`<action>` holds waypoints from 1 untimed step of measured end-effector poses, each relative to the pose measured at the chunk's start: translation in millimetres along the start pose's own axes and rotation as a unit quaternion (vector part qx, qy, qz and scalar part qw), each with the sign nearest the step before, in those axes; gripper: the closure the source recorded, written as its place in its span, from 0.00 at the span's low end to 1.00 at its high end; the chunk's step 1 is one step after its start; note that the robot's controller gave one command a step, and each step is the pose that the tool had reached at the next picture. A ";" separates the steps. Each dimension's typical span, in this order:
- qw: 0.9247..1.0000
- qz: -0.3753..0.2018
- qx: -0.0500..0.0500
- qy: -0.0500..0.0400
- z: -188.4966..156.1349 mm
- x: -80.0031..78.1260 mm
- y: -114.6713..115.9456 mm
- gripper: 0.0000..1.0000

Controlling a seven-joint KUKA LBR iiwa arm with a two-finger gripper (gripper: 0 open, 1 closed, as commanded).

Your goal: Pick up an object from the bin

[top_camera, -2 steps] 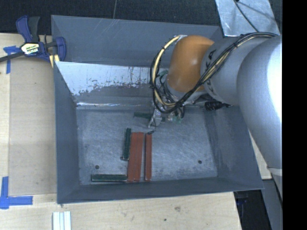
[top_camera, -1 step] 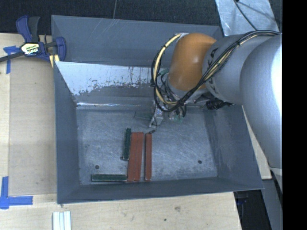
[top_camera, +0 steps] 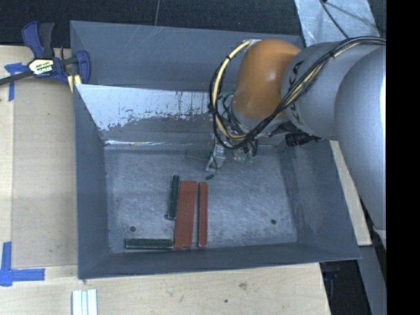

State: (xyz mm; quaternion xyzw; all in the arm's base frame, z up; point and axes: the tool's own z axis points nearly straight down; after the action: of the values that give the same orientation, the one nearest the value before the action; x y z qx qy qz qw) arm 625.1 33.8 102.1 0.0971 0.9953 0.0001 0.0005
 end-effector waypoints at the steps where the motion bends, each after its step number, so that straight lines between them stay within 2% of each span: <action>1: 1.000 0.000 0.000 -0.003 -9.1 -1.5 0.2 1.00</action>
Offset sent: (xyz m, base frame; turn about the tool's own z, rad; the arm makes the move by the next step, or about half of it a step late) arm 0.0000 0.0000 0.0511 0.0000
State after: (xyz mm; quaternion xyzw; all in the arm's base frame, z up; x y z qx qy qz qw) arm 626.6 33.7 111.3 0.0967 0.9953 0.0003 0.0031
